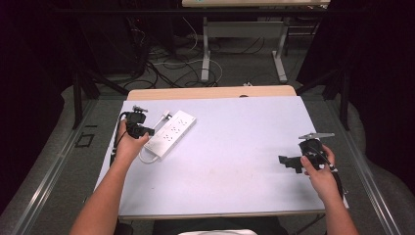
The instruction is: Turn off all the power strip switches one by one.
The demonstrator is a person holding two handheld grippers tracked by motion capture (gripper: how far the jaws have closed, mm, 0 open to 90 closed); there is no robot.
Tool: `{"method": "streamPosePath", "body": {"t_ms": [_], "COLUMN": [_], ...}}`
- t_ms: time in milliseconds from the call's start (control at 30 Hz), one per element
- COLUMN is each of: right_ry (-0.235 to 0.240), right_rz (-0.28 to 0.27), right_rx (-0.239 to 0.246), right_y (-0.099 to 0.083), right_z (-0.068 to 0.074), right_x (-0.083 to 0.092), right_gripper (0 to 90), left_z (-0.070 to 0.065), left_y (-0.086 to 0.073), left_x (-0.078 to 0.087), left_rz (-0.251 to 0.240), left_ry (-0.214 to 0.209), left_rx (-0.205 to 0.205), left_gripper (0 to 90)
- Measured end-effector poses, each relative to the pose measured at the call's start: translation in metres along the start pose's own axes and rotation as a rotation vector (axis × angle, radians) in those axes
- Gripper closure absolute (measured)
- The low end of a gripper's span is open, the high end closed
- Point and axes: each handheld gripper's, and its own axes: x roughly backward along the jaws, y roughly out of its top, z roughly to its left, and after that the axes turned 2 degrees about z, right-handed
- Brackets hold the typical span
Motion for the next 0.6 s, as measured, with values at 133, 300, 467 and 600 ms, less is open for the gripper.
{"method": "streamPosePath", "body": {"t_ms": [133, 300, 467, 600], "right_ry": [-0.001, 0.0, -0.002, -0.007], "right_rz": [-0.004, -0.002, 0.001, 0.002], "right_rx": [-0.004, -0.004, -0.004, 0.001], "right_y": [0.0, 0.0, -0.001, -0.001], "right_z": [0.0, 0.0, 0.0, 0.001], "right_x": [0.0, -0.001, -0.001, -0.001], "right_gripper": [0.0, 0.0, 0.0, 0.0], "left_z": [0.0, -0.001, -0.003, -0.004], "left_y": [0.005, 0.01, 0.017, 0.022], "left_x": [0.002, 0.001, -0.001, -0.005], "left_rz": [-0.008, -0.014, -0.015, -0.015], "left_ry": [-0.003, -0.005, 0.004, 0.005], "left_rx": [-0.001, 0.009, 0.008, 0.015], "left_gripper": [90.0, 90.0, 90.0, 90.0]}}
